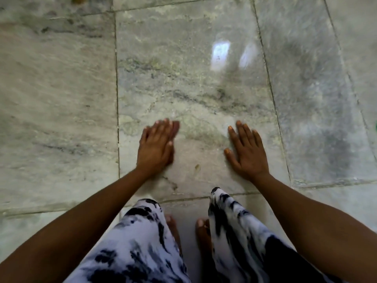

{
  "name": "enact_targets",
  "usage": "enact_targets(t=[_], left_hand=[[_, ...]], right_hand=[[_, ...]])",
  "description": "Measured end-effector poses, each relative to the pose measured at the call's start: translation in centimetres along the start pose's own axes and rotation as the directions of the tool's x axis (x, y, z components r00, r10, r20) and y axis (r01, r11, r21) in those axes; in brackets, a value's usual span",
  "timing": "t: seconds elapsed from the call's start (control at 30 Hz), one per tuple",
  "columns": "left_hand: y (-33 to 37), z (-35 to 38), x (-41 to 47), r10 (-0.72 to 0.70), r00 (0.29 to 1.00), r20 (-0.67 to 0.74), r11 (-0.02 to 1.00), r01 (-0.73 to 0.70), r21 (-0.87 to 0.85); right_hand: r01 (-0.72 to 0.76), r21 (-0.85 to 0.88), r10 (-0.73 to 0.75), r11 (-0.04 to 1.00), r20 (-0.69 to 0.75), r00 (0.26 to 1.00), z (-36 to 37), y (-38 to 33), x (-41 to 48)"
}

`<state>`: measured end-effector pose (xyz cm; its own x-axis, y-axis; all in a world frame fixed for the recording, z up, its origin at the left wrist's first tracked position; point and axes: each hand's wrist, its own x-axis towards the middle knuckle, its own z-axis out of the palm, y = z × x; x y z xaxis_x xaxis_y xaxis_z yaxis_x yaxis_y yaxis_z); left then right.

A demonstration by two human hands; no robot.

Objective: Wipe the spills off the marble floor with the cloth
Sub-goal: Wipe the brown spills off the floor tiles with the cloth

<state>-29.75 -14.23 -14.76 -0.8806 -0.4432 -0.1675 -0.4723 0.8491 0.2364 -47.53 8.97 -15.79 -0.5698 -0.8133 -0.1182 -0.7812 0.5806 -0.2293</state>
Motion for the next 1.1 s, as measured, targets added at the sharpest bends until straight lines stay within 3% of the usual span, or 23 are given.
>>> enact_targets(t=[0.07,0.1,0.2,0.33,0.47,0.53,0.63,0.7,0.77,0.87,0.97,1.03,1.1], left_hand=[[0.9,-0.5,2.8,-0.136,0.990,-0.032,0.990,0.134,-0.054],[2.0,-0.5,3.9,-0.121,0.992,-0.026,0.990,0.119,-0.082],[6.0,0.3,4.2,0.109,0.994,0.011,0.989,-0.107,-0.097],[9.2,2.3,-1.9,0.405,0.910,0.086,0.914,-0.402,-0.045],[4.7,2.3,-6.3,0.522,0.839,0.154,0.847,-0.531,0.018],[1.3,1.0,-5.5,0.425,0.898,0.113,0.902,-0.431,0.034],[-2.8,-1.0,-1.5,0.069,0.998,0.008,0.994,-0.069,0.082],[-3.6,-1.7,1.7,-0.113,0.992,-0.050,0.991,0.116,0.068],[-2.3,-1.8,4.3,-0.146,0.988,-0.048,0.988,0.148,0.048],[2.0,-1.0,4.5,0.034,0.999,0.001,0.999,-0.034,0.034],[4.4,0.7,0.9,0.247,0.967,0.057,0.968,-0.249,0.020],[3.3,1.3,-2.0,0.361,0.927,0.107,0.928,-0.368,0.057],[0.6,1.0,-3.5,0.374,0.921,0.109,0.920,-0.383,0.080]], right_hand=[[0.000,-0.003,0.000,1.000,0.005,1.000,-0.1,0.0,-0.1],[0.000,-0.002,0.000,1.000,0.009,1.000,-0.1,0.1,-0.1],[0.000,0.004,0.000,1.000,0.009,1.000,-0.2,0.1,0.0],[0.002,-0.002,-0.002,1.000,0.005,1.000,-0.2,0.1,-0.1],[0.004,-0.005,-0.004,1.000,0.006,1.000,-0.2,0.2,0.0],[-0.001,0.000,0.001,1.000,0.008,1.000,-0.2,0.1,0.0],[0.001,-0.003,-0.001,1.000,0.007,1.000,-0.2,0.0,0.0],[0.002,-0.007,-0.002,1.000,0.012,1.000,-0.2,0.0,0.0],[0.003,-0.014,-0.002,1.000,0.016,1.000,-0.2,-0.1,0.0],[0.004,-0.003,-0.004,1.000,0.015,1.000,-0.2,-0.1,0.0],[0.052,-0.032,-0.053,0.998,-0.017,0.998,-0.8,-0.1,1.0],[0.025,-0.013,-0.025,1.000,-0.037,0.999,-1.3,-0.4,2.7],[-0.004,0.010,0.004,1.000,-0.038,0.999,-1.4,-1.0,3.9]])
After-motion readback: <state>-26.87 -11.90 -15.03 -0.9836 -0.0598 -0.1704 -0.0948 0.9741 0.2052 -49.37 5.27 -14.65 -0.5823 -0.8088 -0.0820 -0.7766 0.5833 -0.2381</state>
